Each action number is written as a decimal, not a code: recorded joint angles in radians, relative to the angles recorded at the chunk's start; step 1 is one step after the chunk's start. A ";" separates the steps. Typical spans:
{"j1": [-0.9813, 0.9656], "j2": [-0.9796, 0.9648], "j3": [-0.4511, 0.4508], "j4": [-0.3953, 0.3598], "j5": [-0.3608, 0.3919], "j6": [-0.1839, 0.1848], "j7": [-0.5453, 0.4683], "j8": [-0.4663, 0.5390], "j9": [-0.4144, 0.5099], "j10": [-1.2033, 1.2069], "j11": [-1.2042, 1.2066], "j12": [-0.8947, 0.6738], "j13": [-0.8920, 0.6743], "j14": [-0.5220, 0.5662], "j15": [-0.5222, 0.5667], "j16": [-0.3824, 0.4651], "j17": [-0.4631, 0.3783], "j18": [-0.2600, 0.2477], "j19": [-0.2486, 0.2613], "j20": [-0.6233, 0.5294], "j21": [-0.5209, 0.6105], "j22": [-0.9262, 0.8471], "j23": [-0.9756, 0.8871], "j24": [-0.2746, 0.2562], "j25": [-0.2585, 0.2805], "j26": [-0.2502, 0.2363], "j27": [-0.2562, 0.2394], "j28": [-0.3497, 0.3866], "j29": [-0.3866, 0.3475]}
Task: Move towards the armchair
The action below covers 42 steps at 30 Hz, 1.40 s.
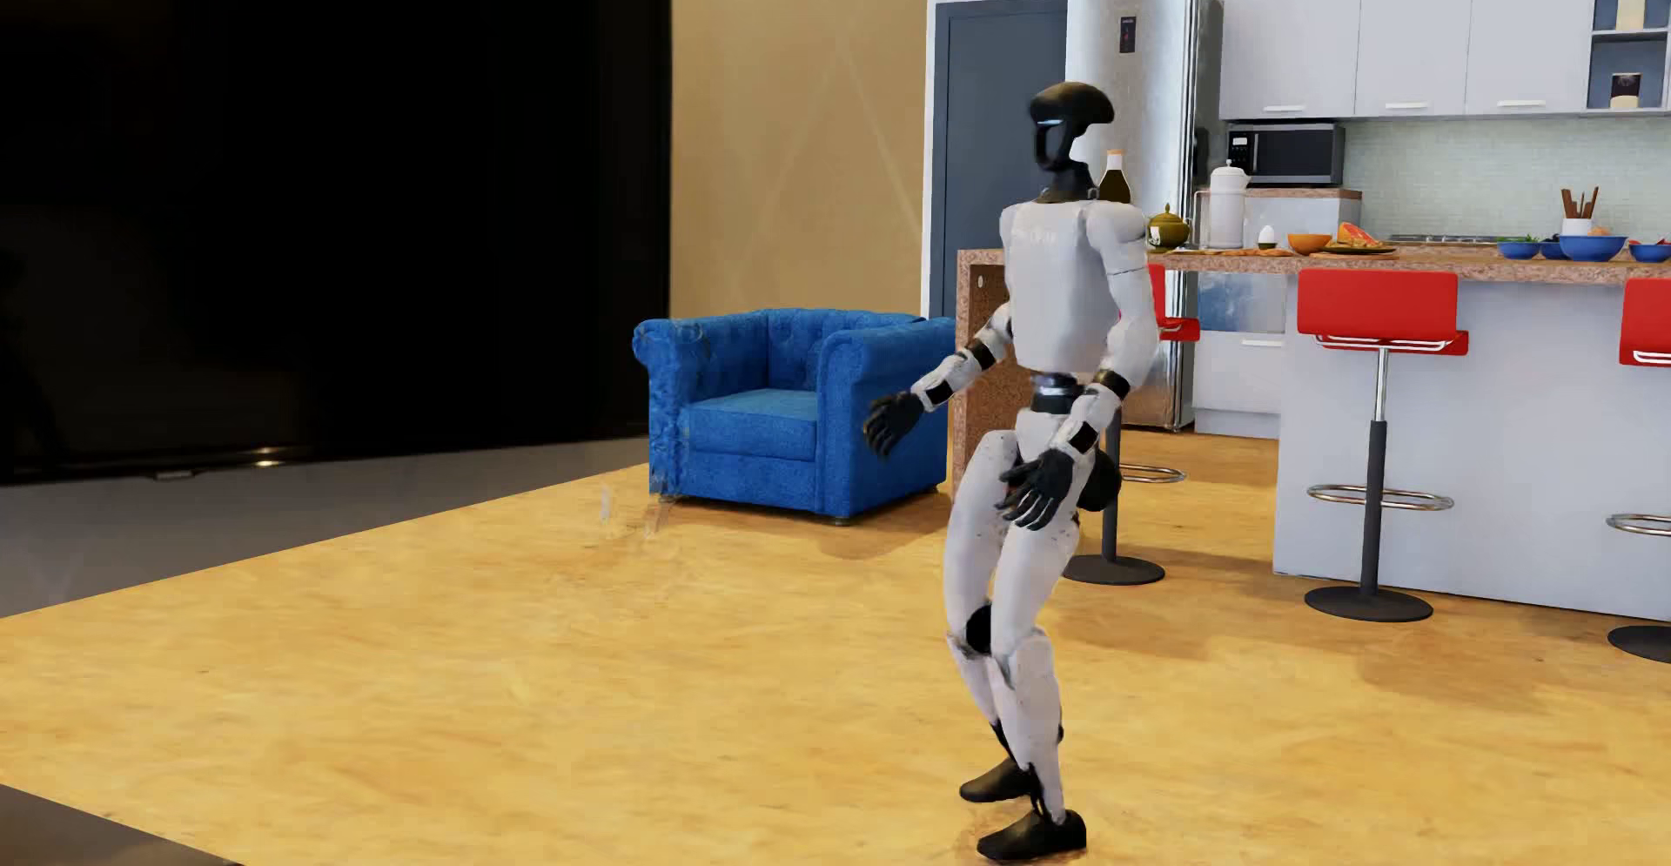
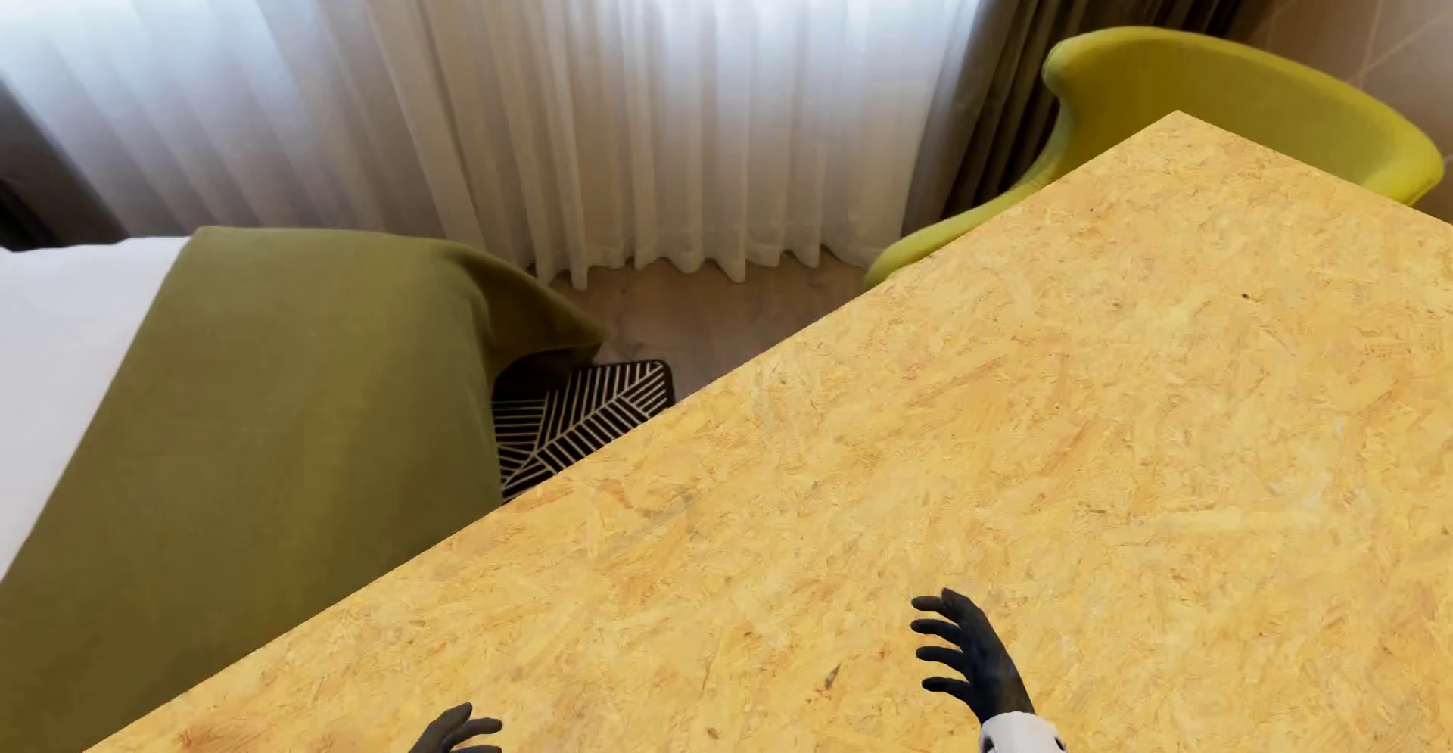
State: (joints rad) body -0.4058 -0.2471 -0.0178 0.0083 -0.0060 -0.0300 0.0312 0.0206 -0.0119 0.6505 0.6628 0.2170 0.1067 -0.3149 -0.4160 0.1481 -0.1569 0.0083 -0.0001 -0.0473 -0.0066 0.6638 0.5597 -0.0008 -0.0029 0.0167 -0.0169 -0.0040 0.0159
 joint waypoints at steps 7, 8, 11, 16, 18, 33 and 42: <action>-0.133 -0.212 -0.173 0.044 -0.066 0.029 0.038 -0.015 -0.013 0.247 0.355 -0.204 0.280 -0.143 -0.353 0.011 -0.005 -0.079 -0.033 -0.031 -0.016 -0.079 0.025 0.006 0.111 0.009 0.218 0.047 -0.010; -0.136 -0.216 -0.134 0.043 -0.066 0.024 0.036 -0.015 -0.002 0.229 0.360 -0.221 0.264 -0.072 -0.338 0.022 -0.020 0.005 0.027 -0.081 -0.016 -0.087 0.028 0.016 0.144 -0.038 0.256 0.072 -0.027; -0.171 -0.233 -0.034 0.050 -0.041 0.071 -0.045 -0.032 -0.008 0.432 0.319 -0.061 0.137 -0.243 -0.212 0.000 -0.035 0.061 0.041 -0.020 0.007 -0.049 0.116 0.078 0.144 -0.101 0.190 0.128 -0.074; 0.060 -0.214 -0.232 0.123 -0.054 0.056 0.047 0.027 0.005 0.184 0.288 -0.048 0.167 -0.194 -0.144 0.033 0.047 -0.270 -0.043 -0.075 0.024 -0.106 0.045 -0.002 0.062 0.130 0.032 0.131 -0.016; 0.119 -0.173 -0.252 0.132 -0.074 0.037 0.059 -0.003 -0.004 0.144 0.270 -0.182 0.238 -0.221 -0.178 0.017 -0.043 -0.155 0.033 -0.072 0.022 -0.145 0.108 -0.060 0.074 0.067 0.067 0.118 -0.029; -0.143 -0.153 -0.215 0.094 0.026 -0.036 -0.062 -0.067 0.081 0.524 0.233 -0.194 0.229 0.005 -0.142 -0.055 -0.040 -0.202 -0.060 -0.123 0.108 -0.042 0.196 0.002 -0.017 -0.183 0.175 0.122 -0.077; -0.090 -0.335 -0.173 0.105 -0.033 -0.022 0.034 -0.092 0.054 0.541 0.309 -0.232 0.120 0.005 0.013 -0.013 -0.038 -0.125 -0.080 -0.059 0.094 -0.059 0.139 -0.011 0.012 -0.017 0.092 0.161 -0.004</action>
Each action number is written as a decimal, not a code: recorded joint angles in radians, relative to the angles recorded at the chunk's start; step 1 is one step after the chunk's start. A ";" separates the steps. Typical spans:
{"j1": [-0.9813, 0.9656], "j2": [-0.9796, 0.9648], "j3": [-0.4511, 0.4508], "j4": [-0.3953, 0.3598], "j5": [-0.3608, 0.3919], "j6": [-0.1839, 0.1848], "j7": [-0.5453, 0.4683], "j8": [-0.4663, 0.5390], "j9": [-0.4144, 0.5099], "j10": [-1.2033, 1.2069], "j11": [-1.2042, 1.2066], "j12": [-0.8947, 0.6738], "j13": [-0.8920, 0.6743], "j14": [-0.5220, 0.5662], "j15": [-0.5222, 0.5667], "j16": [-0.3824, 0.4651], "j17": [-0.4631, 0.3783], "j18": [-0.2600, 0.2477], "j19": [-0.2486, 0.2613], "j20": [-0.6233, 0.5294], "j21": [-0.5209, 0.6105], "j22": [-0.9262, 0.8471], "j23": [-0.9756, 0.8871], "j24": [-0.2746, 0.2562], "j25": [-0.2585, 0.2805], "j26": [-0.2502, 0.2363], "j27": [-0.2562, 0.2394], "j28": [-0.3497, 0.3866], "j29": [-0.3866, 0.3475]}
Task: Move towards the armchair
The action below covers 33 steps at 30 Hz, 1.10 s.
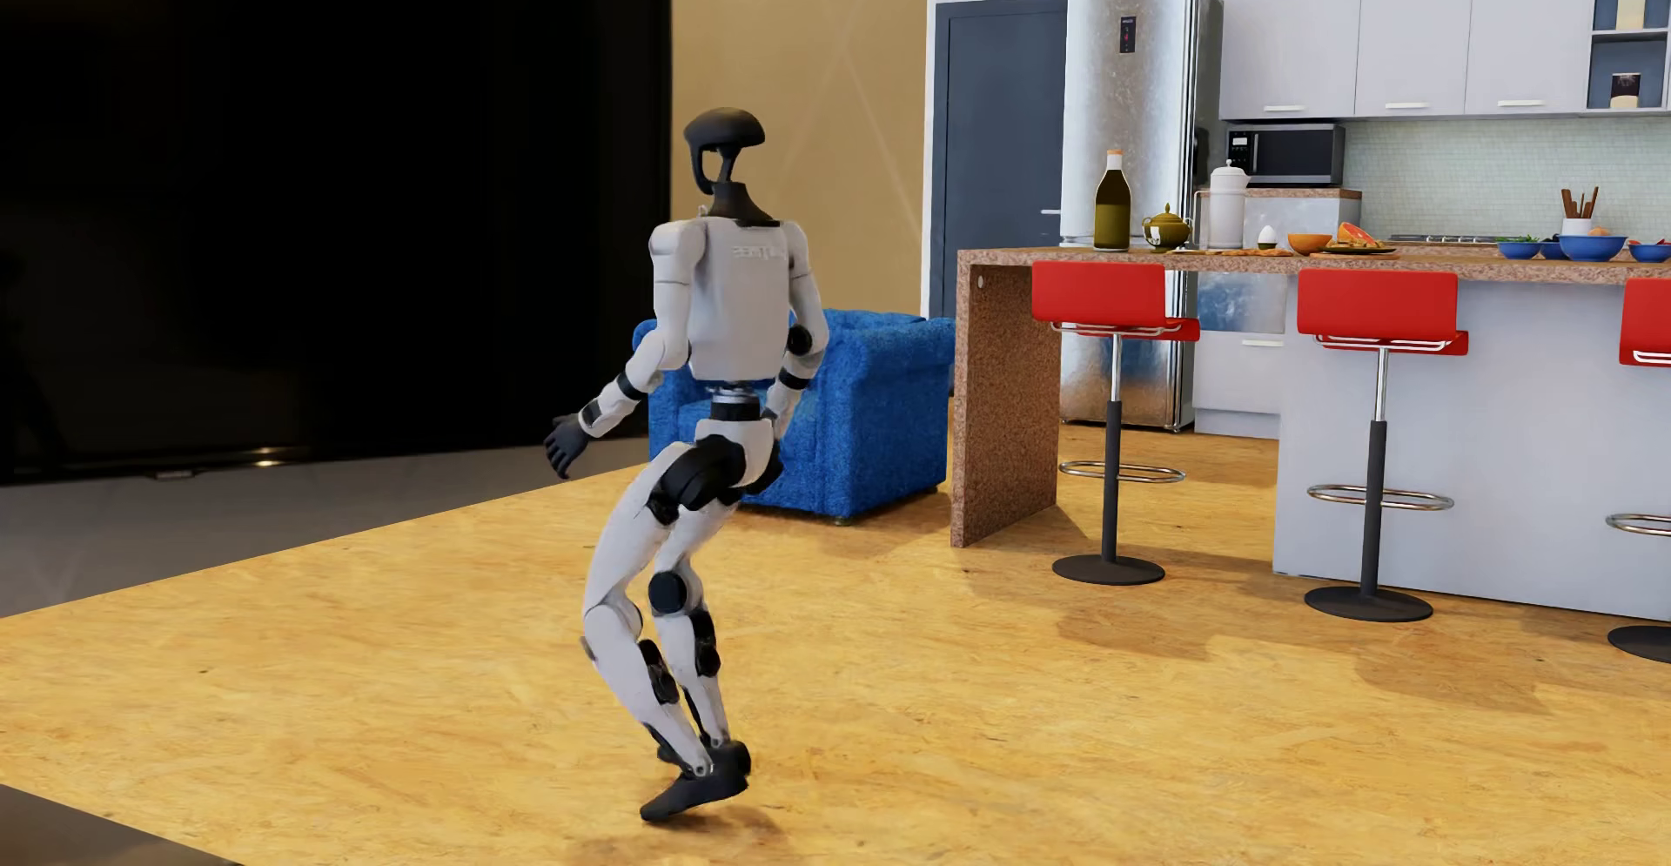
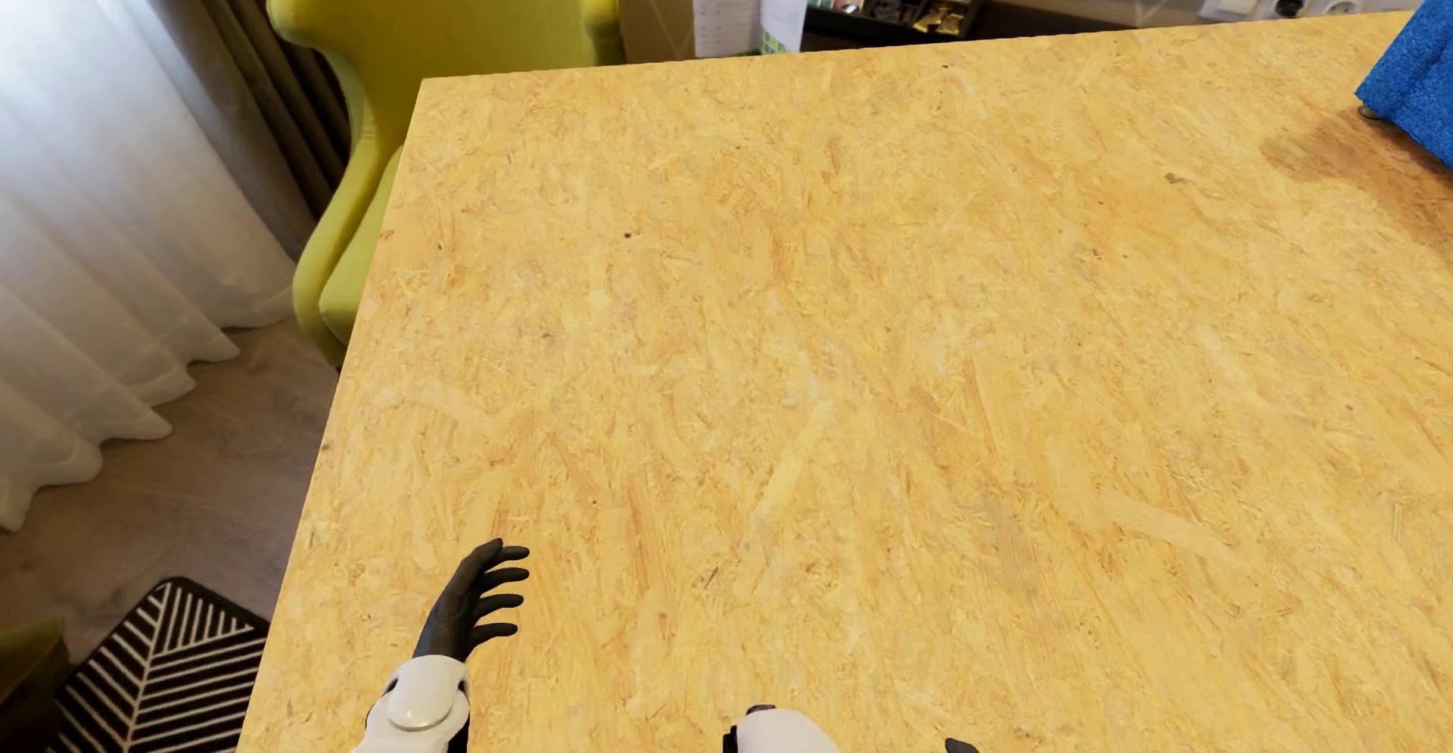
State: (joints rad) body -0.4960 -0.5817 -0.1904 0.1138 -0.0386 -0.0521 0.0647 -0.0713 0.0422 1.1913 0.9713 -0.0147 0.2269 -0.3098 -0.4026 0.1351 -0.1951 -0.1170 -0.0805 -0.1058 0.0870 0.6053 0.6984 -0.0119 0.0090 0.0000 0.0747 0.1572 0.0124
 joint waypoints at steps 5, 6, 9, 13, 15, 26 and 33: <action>-0.281 0.255 0.185 -0.063 0.095 0.146 -0.067 0.083 -0.042 -0.033 -0.114 0.254 0.000 -0.056 -0.146 0.029 0.010 -0.034 0.020 0.069 0.016 -0.024 -0.009 0.103 0.022 0.041 -0.045 -0.137 -0.101; -0.293 0.295 0.164 -0.035 0.098 0.153 -0.051 0.100 -0.042 -0.162 -0.119 0.253 -0.029 -0.041 -0.186 0.052 0.041 -0.047 0.026 0.059 -0.005 -0.024 -0.050 0.104 0.003 0.062 -0.050 -0.149 -0.091; -0.210 0.249 0.040 -0.004 0.100 0.125 -0.021 0.096 0.004 -0.343 0.213 0.196 -0.130 0.140 -0.084 0.123 0.037 -0.065 -0.002 0.098 -0.006 0.060 -0.085 0.032 -0.010 -0.102 -0.023 -0.100 -0.019; 0.011 0.015 -0.098 0.017 0.002 -0.077 0.070 -0.004 0.019 -0.414 0.304 0.105 0.052 0.020 -0.059 0.074 0.016 0.021 0.077 0.031 -0.070 -0.002 -0.071 -0.107 0.026 -0.174 0.106 0.067 0.037; 0.124 0.043 -0.119 0.040 -0.032 -0.115 0.105 0.002 -0.002 -0.423 0.020 0.039 0.089 -0.056 -0.102 0.035 0.030 0.030 0.085 -0.026 -0.089 -0.057 -0.077 -0.077 -0.033 -0.031 0.163 0.036 0.004; 0.082 0.127 -0.036 -0.002 -0.030 0.045 0.040 0.044 0.010 -0.388 0.263 0.123 -0.001 -0.072 0.042 0.115 -0.002 0.049 -0.017 0.093 -0.052 -0.004 -0.070 -0.029 0.055 -0.026 -0.055 -0.029 0.114; -0.202 0.329 0.133 -0.045 0.066 0.093 -0.082 0.055 -0.005 -0.131 -0.137 0.207 0.019 -0.050 -0.205 0.029 0.026 -0.080 0.066 0.064 -0.031 0.019 -0.060 0.082 0.055 -0.050 0.092 -0.148 -0.147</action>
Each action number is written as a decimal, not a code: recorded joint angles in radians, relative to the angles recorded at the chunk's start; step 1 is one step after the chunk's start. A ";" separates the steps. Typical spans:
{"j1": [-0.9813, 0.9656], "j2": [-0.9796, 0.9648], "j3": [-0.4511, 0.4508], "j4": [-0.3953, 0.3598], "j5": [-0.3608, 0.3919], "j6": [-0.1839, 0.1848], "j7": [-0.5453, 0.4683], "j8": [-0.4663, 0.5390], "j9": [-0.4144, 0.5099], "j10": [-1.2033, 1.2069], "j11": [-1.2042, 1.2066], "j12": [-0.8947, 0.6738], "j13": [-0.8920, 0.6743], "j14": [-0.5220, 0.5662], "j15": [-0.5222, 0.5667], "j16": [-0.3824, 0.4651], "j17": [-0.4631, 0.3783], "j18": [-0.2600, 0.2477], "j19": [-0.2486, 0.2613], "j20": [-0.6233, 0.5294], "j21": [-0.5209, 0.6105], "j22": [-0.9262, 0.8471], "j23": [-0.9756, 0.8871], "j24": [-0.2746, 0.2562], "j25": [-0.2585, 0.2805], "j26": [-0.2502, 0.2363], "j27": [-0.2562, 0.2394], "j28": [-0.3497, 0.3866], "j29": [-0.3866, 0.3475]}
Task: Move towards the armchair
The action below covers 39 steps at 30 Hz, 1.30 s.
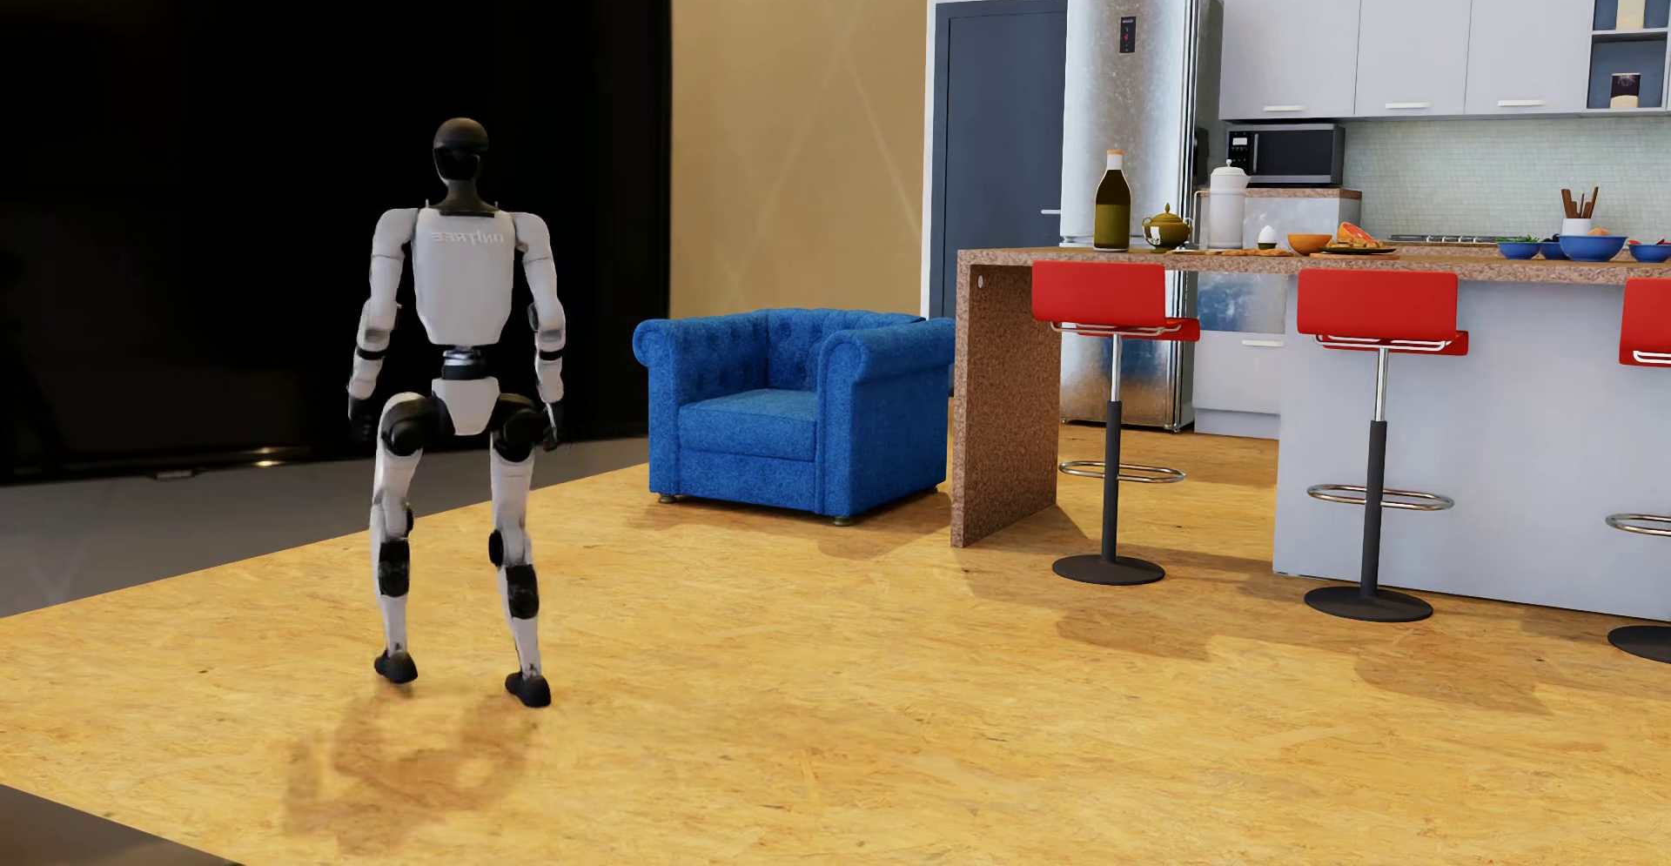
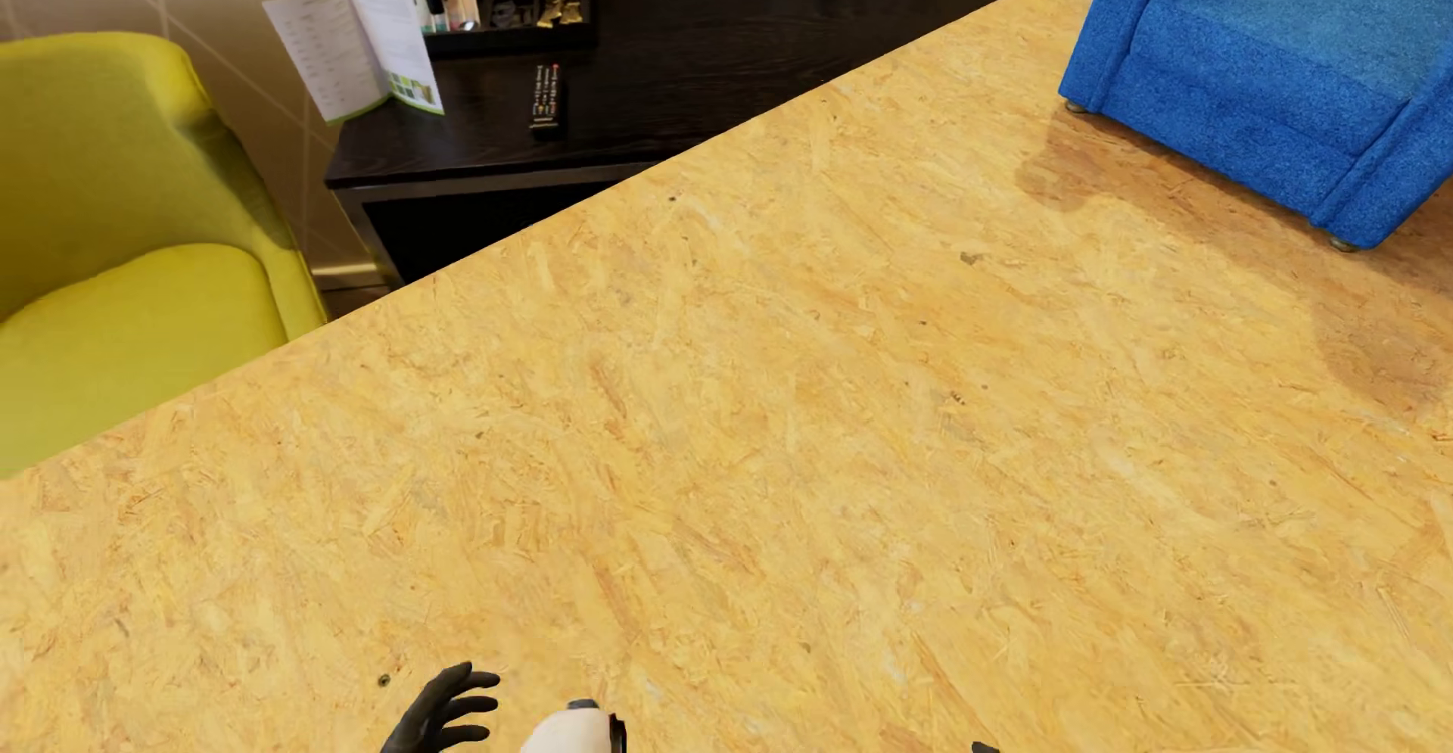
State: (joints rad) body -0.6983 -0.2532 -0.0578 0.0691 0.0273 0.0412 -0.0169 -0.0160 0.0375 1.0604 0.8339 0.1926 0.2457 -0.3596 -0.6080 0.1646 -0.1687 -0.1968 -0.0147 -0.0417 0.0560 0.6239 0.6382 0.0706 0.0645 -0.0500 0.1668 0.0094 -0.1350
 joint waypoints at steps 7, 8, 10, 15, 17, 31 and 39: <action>0.339 -0.335 -0.236 0.035 -0.051 -0.143 0.162 -0.057 -0.004 -0.220 0.281 -0.159 0.023 -0.122 0.132 0.023 0.017 0.134 -0.010 -0.053 -0.039 -0.058 -0.050 -0.127 -0.033 0.030 -0.101 0.185 0.221; 0.314 -0.325 -0.226 0.043 -0.074 -0.170 0.170 -0.054 -0.001 -0.052 0.115 -0.212 0.042 -0.090 0.155 -0.023 0.000 0.111 -0.024 -0.059 -0.001 -0.080 -0.035 -0.139 -0.049 0.022 -0.079 0.181 0.194; 0.123 -0.246 -0.124 -0.001 -0.026 -0.097 0.032 -0.040 0.012 0.207 0.112 -0.155 0.010 0.089 0.131 -0.043 -0.050 0.076 -0.050 -0.082 0.053 -0.009 0.133 -0.104 -0.060 -0.035 -0.058 0.114 0.119; 0.040 -0.107 -0.071 0.044 0.025 0.026 0.035 0.036 0.013 -0.183 0.275 0.023 -0.124 0.123 0.071 0.090 0.048 0.044 -0.068 0.001 0.036 0.086 -0.036 0.026 -0.055 0.038 -0.046 -0.020 0.110; 0.149 -0.216 -0.117 0.049 -0.043 -0.052 0.106 -0.020 0.012 -0.207 0.449 -0.046 -0.086 0.042 0.258 0.088 0.023 0.114 -0.044 0.006 -0.009 0.025 0.039 -0.034 -0.011 0.031 -0.099 0.075 0.219; 0.297 -0.276 -0.237 0.054 -0.050 -0.085 0.139 -0.047 0.008 -0.275 0.380 -0.145 0.042 -0.026 0.142 0.060 -0.031 0.106 -0.022 -0.021 -0.060 -0.038 -0.024 -0.120 -0.040 0.011 -0.062 0.169 0.202; 0.074 -0.024 -0.021 0.003 0.036 0.033 0.018 0.050 0.011 -0.128 0.185 0.075 -0.140 0.011 0.029 0.070 0.044 0.076 -0.049 0.031 0.037 0.067 -0.026 0.035 0.038 0.031 -0.090 -0.019 0.072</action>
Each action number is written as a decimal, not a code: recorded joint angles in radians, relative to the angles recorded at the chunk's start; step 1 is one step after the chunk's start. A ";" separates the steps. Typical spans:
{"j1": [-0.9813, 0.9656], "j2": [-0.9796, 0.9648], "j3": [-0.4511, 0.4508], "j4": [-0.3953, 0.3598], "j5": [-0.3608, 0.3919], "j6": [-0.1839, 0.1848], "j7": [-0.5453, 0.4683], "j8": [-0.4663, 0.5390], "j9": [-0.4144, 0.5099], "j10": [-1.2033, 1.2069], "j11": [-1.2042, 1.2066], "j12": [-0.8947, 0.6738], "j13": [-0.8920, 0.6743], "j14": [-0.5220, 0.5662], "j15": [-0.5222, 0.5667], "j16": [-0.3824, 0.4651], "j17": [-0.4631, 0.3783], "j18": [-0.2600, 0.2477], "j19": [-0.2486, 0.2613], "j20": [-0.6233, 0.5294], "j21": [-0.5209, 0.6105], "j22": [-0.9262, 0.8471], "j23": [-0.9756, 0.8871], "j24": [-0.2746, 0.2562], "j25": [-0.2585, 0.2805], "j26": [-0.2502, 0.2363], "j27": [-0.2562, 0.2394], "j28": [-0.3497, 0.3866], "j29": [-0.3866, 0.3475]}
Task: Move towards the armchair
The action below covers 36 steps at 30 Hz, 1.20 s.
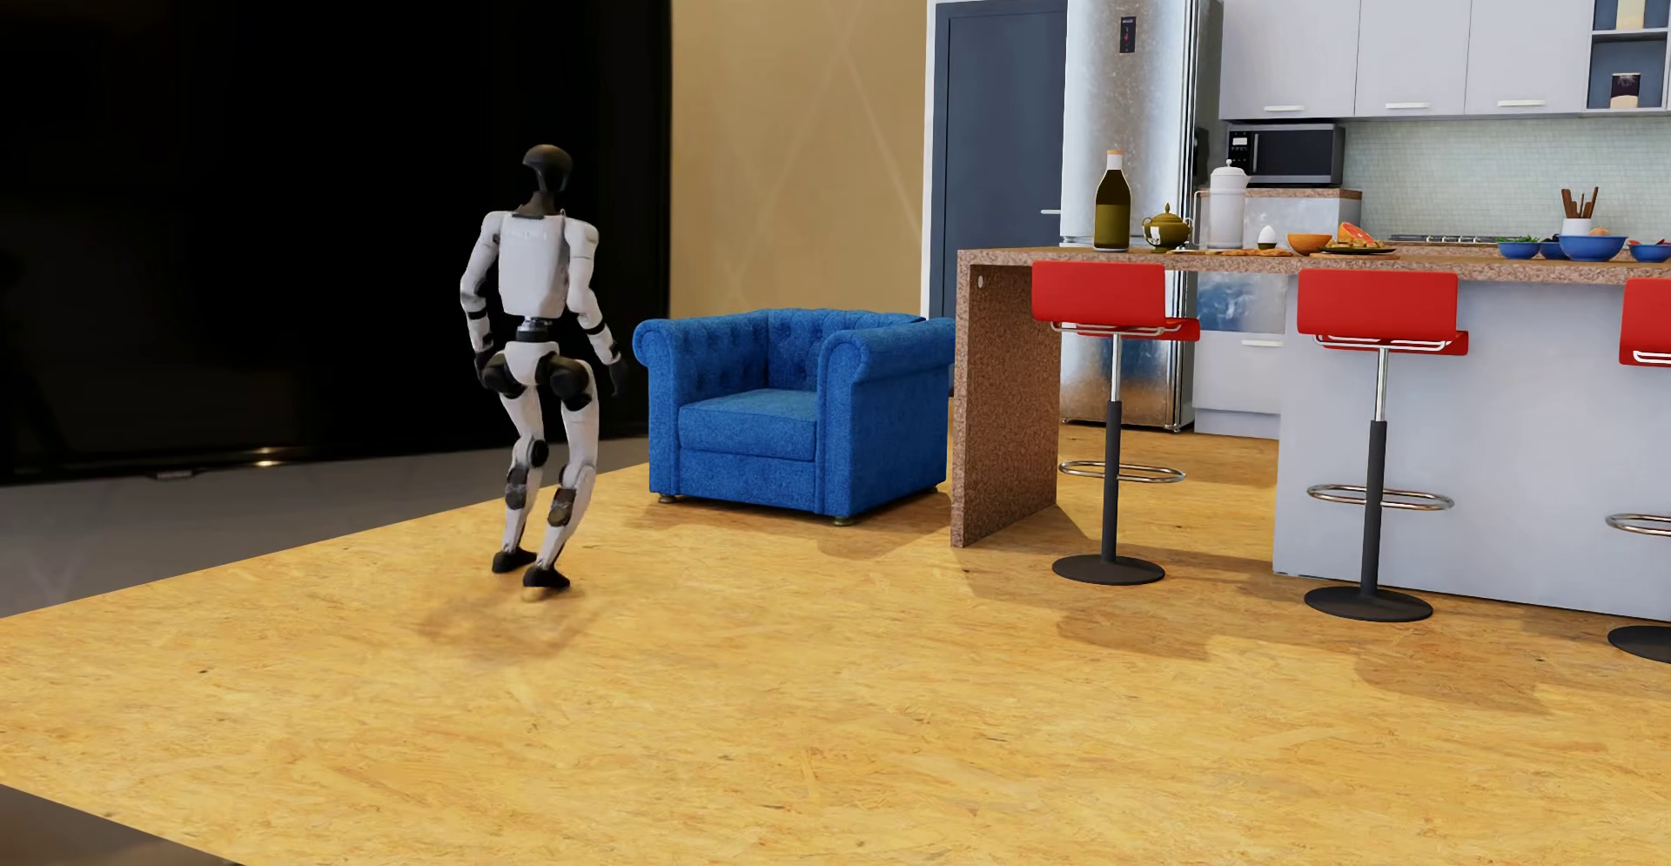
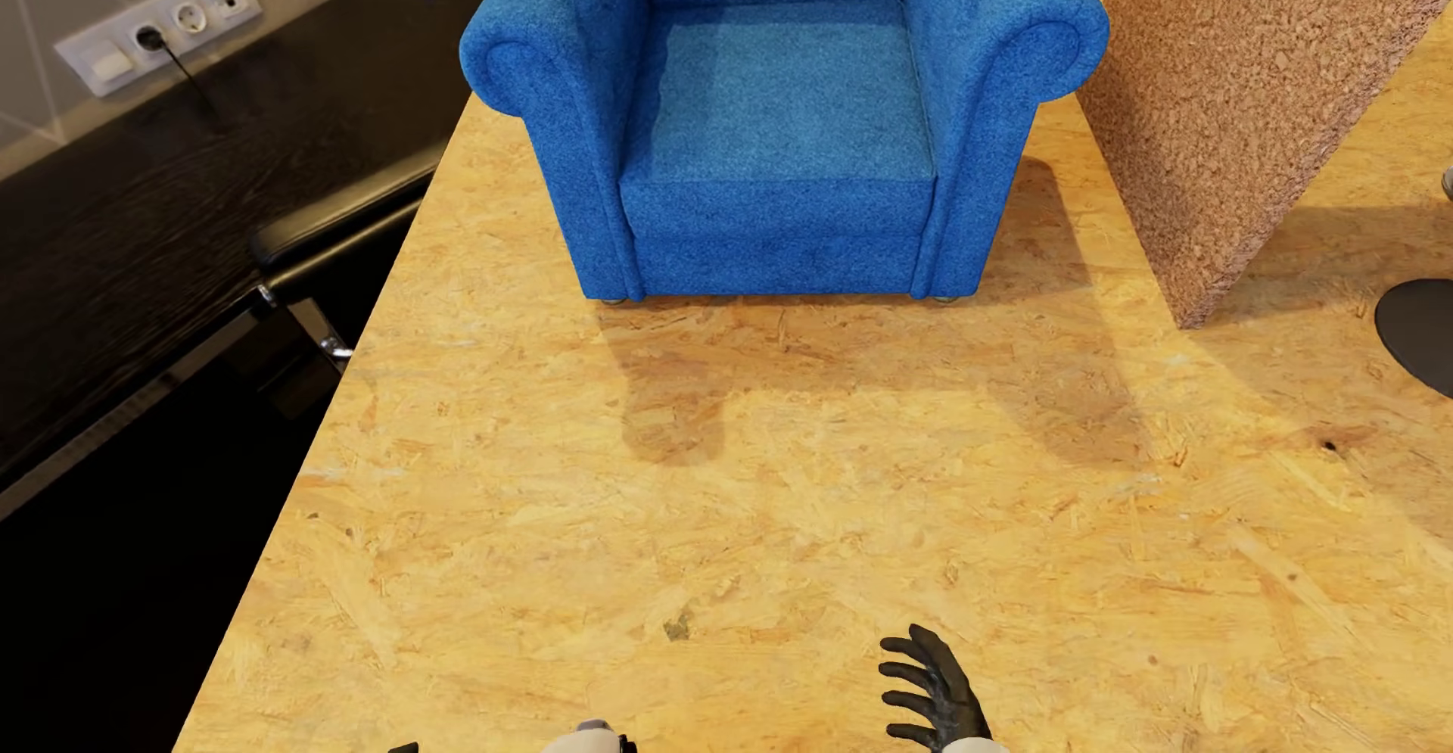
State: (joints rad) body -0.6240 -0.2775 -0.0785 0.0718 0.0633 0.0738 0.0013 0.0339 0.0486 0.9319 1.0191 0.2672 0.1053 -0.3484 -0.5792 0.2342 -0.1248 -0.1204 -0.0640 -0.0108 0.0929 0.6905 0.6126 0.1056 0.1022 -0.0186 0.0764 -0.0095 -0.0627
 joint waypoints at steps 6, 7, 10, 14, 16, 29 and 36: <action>0.219 -0.259 -0.223 0.027 -0.120 -0.179 0.066 -0.091 -0.006 0.082 -0.097 -0.319 0.215 -0.063 0.143 -0.111 -0.047 0.023 0.026 -0.100 -0.026 -0.076 0.094 -0.165 -0.095 -0.034 0.045 0.224 0.109; 0.174 -0.215 -0.190 0.025 -0.100 -0.168 -0.002 -0.107 0.012 0.148 -0.084 -0.319 0.190 -0.019 0.111 -0.132 -0.034 0.011 0.020 -0.122 0.064 -0.047 0.169 -0.154 -0.122 -0.061 0.067 0.194 0.079; 0.097 -0.311 -0.049 0.034 -0.081 -0.104 0.000 -0.111 0.093 -0.037 0.254 -0.194 0.121 -0.010 0.397 -0.031 -0.036 0.056 0.092 -0.008 -0.008 0.012 -0.019 -0.048 -0.231 -0.034 0.168 0.054 0.042; 0.020 -0.251 0.076 0.015 -0.120 -0.100 0.017 -0.063 0.038 0.247 -0.119 -0.131 0.099 0.235 0.193 -0.086 -0.070 -0.026 0.037 0.012 0.001 -0.060 0.046 0.072 -0.307 0.133 0.013 0.048 0.090; -0.009 -0.189 0.083 -0.013 -0.097 -0.038 -0.027 -0.063 0.031 0.169 -0.131 -0.127 0.068 0.036 0.167 -0.073 -0.062 -0.005 0.032 -0.018 0.010 -0.095 0.040 0.015 -0.264 0.105 -0.061 0.053 0.083; 0.066 -0.124 0.056 -0.012 -0.080 -0.102 -0.005 -0.063 -0.005 -0.153 -0.147 -0.117 0.110 0.115 0.118 -0.048 -0.049 0.053 0.060 -0.019 -0.010 -0.083 0.035 -0.081 -0.070 0.066 0.030 0.064 0.101; 0.082 -0.109 0.060 -0.011 -0.071 -0.109 -0.007 -0.052 -0.005 -0.219 -0.227 -0.084 0.049 0.162 0.159 -0.031 -0.022 0.077 0.071 -0.021 -0.015 -0.069 0.028 -0.138 -0.071 -0.006 -0.010 -0.005 0.088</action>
State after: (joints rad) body -0.5417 -0.3866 -0.0184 0.0606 -0.0075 -0.0352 -0.0054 -0.0180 0.0440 0.7131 0.7918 0.1836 0.1540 -0.1859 -0.4200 0.2032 -0.1467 -0.0439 0.0065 -0.0319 0.0777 0.6213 0.6404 -0.0320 0.0314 -0.0244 0.0665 -0.0145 0.0256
